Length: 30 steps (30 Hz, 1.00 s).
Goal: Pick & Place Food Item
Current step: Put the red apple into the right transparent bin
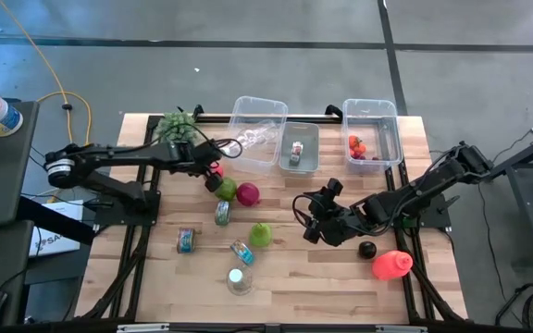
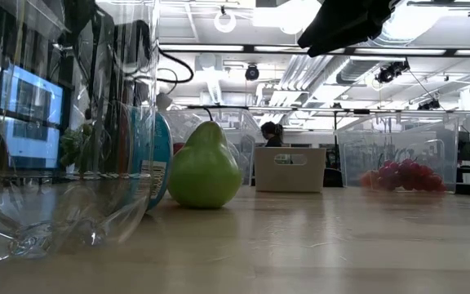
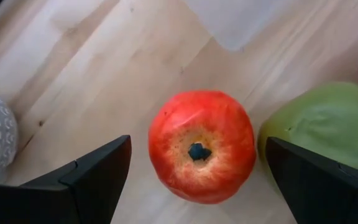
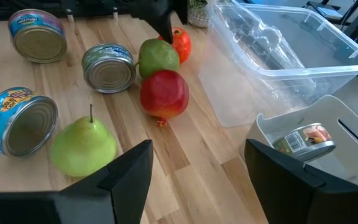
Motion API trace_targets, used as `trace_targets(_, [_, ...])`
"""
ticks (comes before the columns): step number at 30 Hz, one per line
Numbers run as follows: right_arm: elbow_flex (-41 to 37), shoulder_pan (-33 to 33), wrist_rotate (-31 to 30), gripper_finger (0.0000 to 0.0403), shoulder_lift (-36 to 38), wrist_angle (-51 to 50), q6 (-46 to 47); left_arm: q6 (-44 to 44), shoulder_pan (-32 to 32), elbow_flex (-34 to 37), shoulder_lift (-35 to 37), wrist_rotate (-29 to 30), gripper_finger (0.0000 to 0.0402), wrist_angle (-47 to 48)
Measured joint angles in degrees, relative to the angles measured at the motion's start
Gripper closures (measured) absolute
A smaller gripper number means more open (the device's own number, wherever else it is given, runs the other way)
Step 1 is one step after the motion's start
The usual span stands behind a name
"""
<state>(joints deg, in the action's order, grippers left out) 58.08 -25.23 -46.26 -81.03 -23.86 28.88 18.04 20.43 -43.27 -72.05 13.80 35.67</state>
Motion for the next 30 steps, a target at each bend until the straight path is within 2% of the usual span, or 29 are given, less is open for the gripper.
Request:
trace_targets(17, [0.0, 0.0, 0.0, 0.0158, 0.0, 0.0, 0.0, -2.9, -0.4, -0.1, -13.3, -0.1, 0.0042, -2.0])
trace_targets(22, [0.0, 0.0, 0.0, 0.0158, 0.0, 0.0, 0.0, -2.7, -1.9, -0.1, -13.7, 1.9, 0.0045, -2.6])
trace_targets(30, [0.0, 0.3, 0.0, 0.0158, 0.0, 0.0, -0.2, -2.7, -2.3, -0.1, -13.7, 2.6, 0.0079, -2.5])
